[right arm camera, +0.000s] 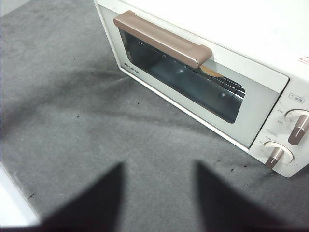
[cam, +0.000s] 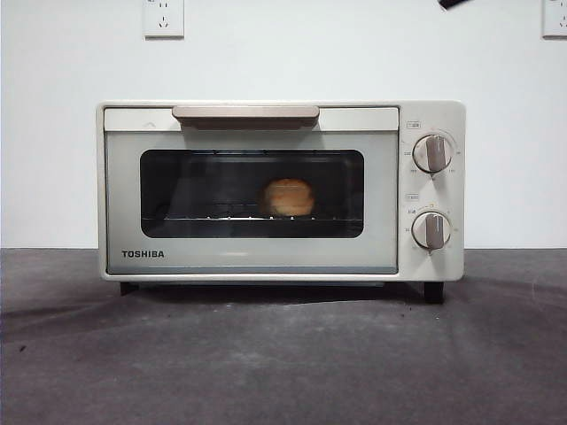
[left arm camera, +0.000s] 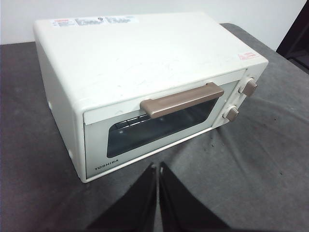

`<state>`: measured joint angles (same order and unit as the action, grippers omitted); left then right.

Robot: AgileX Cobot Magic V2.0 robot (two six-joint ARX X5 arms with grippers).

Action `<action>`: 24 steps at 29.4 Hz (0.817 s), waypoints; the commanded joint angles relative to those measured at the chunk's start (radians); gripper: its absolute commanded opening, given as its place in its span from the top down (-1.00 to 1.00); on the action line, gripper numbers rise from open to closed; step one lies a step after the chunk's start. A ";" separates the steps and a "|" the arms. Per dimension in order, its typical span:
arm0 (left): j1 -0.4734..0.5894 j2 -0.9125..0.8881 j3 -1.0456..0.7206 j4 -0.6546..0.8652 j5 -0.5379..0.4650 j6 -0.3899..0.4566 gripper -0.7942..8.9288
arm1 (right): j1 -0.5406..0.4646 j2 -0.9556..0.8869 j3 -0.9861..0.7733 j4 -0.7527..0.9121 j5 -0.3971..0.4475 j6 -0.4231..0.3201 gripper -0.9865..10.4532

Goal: The left arm flap open the oven, the right arm pick bread and place it into oven, the left arm flap close the oven

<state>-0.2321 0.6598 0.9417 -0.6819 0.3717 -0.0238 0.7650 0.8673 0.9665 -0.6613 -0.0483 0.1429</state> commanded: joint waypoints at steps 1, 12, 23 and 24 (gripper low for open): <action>-0.003 -0.001 0.019 0.008 0.000 0.013 0.80 | 0.009 0.007 0.017 0.011 0.006 0.002 0.82; -0.003 -0.002 0.019 0.008 0.000 0.013 0.80 | 0.009 0.006 0.017 0.040 0.008 0.003 0.82; -0.003 -0.002 0.019 0.008 0.000 0.013 0.80 | 0.009 0.006 0.017 0.040 0.008 0.003 0.82; -0.003 -0.002 0.019 0.008 0.000 0.013 0.80 | 0.009 0.006 0.017 0.040 0.008 0.003 0.81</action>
<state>-0.2321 0.6540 0.9417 -0.6819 0.3717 -0.0238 0.7650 0.8673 0.9665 -0.6342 -0.0448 0.1421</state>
